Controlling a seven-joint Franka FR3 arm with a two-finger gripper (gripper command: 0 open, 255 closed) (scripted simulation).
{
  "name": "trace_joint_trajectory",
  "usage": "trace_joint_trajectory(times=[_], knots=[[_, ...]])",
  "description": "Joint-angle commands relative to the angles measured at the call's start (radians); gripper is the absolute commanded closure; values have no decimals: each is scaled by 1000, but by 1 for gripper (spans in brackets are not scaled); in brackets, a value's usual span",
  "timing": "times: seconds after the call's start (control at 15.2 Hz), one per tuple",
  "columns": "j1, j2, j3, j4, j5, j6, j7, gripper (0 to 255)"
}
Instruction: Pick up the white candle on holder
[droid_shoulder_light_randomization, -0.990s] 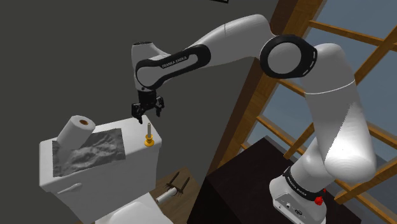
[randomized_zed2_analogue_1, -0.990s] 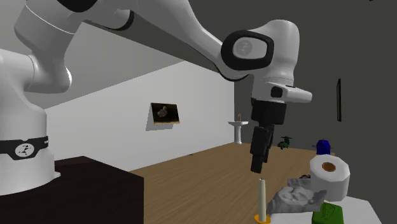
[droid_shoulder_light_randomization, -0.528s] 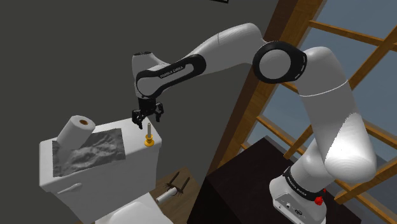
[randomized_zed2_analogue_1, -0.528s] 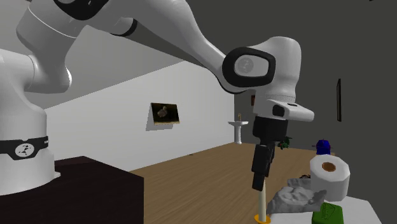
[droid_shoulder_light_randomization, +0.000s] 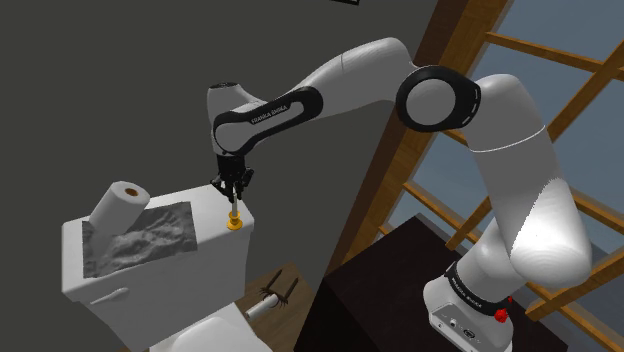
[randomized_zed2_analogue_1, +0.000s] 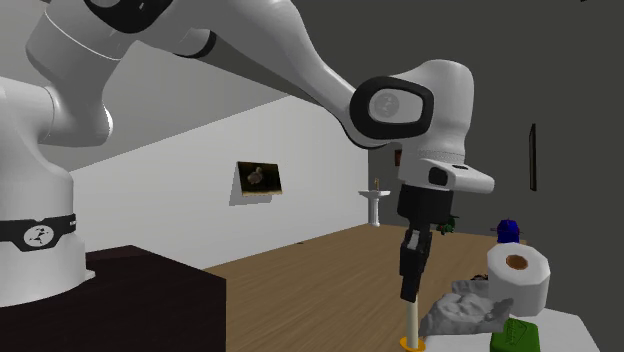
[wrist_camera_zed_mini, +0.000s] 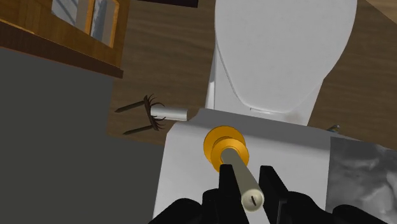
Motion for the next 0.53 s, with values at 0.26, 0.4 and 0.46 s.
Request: trace_joint_trajectory(times=[0.26,0.4,0.46], knots=[[-2,-19,3,-5,3,-15,0,255],[-4,-36,6,-6,6,-31,-1,255],[-5,-44,7,-6,7,-39,-1,255]])
